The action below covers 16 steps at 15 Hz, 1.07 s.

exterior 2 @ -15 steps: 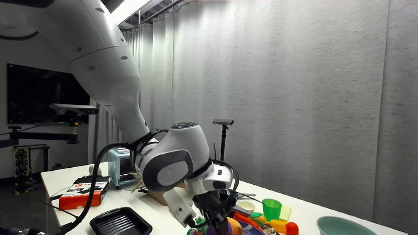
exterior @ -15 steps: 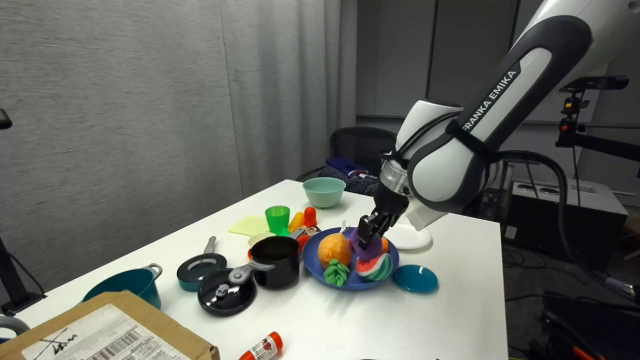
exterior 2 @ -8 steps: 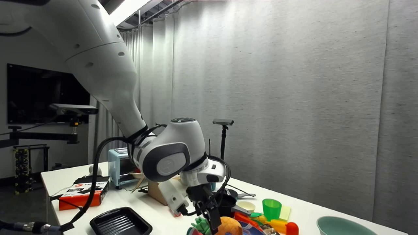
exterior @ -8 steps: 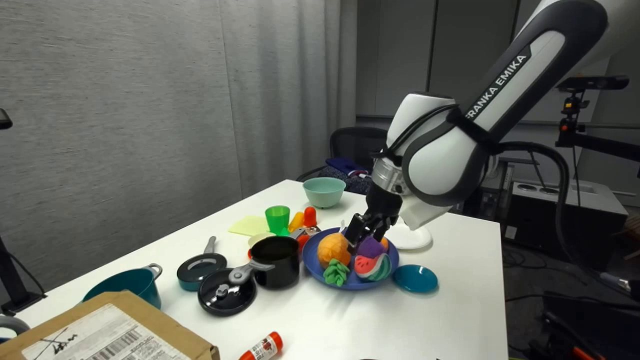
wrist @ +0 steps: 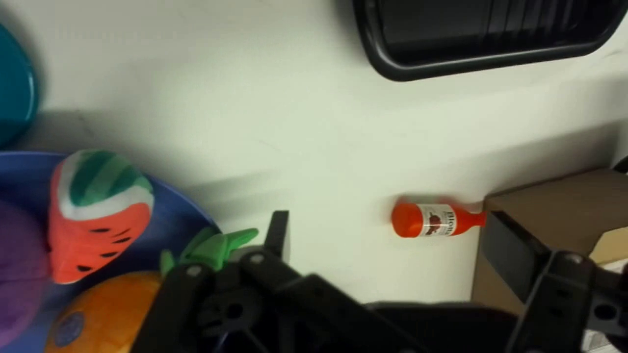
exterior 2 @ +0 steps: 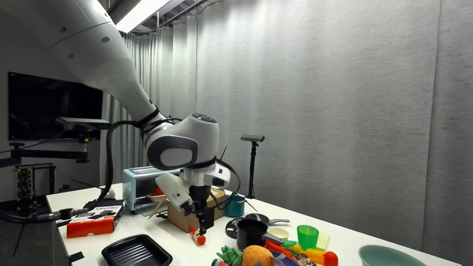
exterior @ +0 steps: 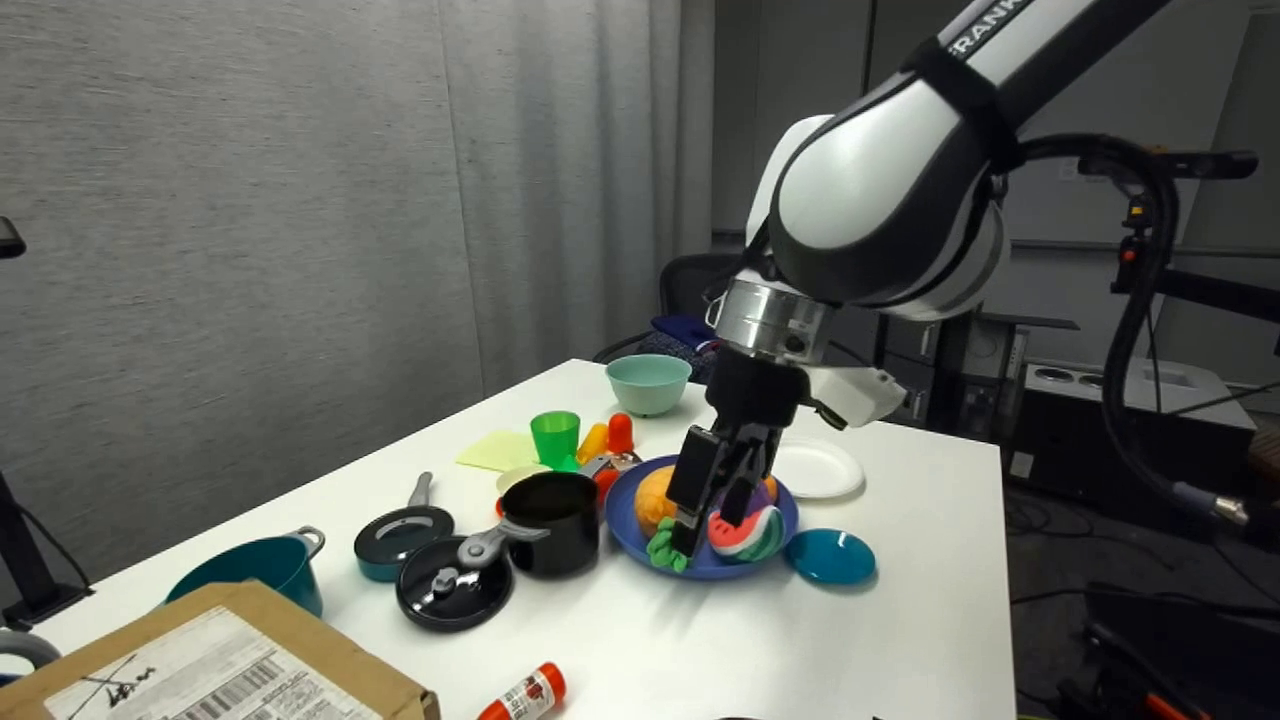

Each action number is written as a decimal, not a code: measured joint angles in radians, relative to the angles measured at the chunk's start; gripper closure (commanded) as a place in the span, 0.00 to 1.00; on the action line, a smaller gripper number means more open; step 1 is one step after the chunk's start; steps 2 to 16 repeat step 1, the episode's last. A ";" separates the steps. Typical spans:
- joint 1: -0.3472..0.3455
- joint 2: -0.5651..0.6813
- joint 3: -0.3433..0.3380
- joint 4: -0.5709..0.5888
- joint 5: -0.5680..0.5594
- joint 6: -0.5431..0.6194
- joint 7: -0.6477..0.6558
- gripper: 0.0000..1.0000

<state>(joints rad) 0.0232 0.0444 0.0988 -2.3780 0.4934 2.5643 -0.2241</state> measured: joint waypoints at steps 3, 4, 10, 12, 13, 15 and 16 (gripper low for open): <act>0.000 -0.008 0.006 0.001 0.011 -0.015 -0.013 0.00; 0.000 -0.008 0.006 0.001 0.011 -0.015 -0.013 0.00; 0.000 -0.008 0.006 0.001 0.011 -0.015 -0.013 0.00; 0.000 -0.008 0.006 0.001 0.011 -0.015 -0.013 0.00; 0.000 -0.008 0.006 0.001 0.011 -0.015 -0.013 0.00; 0.000 -0.008 0.006 0.001 0.011 -0.015 -0.013 0.00; 0.000 -0.008 0.006 0.001 0.011 -0.015 -0.013 0.00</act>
